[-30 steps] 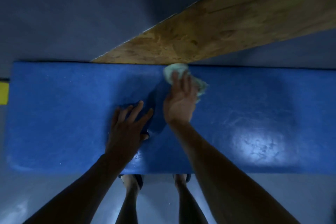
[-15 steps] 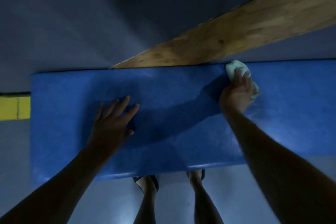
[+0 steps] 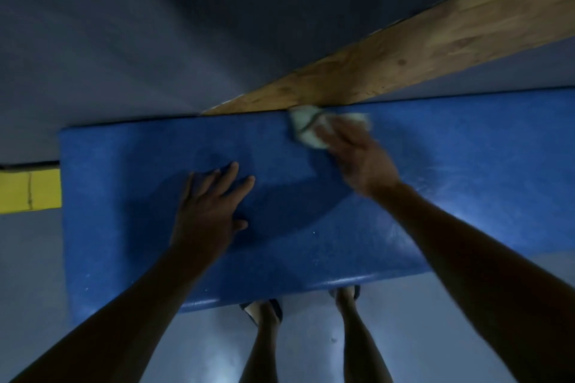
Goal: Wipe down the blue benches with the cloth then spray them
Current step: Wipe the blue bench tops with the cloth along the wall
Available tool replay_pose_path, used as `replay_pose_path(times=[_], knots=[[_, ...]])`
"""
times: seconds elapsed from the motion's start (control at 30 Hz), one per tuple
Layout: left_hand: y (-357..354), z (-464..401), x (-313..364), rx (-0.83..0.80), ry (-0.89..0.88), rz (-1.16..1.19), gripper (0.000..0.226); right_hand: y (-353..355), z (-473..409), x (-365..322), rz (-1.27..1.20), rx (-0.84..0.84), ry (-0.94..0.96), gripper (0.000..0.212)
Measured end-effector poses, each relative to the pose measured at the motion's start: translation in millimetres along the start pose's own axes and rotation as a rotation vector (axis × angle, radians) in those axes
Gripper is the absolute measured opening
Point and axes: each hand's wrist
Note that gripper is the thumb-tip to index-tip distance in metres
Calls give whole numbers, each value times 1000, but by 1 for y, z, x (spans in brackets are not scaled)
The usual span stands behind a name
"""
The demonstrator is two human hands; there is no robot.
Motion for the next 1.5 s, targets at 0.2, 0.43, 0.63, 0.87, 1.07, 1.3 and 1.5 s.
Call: replay_pose_path(times=[0.2,0.43,0.63,0.87,1.07,1.3,1.5], knots=[[6,-3,2,-81,20,77,81,-8,18,0,-157,348,-808,49],[10,-3,0,-84,3,37,78,-50,38,-138,-59,36,-9,62],[8,-2,1,-80,18,50,85,2,37,16,3,59,-144,57],[5,-3,3,-85,32,27,86,-48,68,-77,-158,401,-847,58],[6,-2,2,-100,32,27,86,-32,127,-68,103,-74,215,75],[4,-2,6,-94,46,-11,86,3,129,46,24,107,-447,62],[2,-3,9,-74,56,-15,85,-69,127,-139,-150,225,-596,59]])
Point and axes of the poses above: each hand's wrist, its own z-axis away from the middle knuckle, its own y-axis out of the back of the hand, x = y × z, and after that the axes turned 15 degrees about -y, right-handed
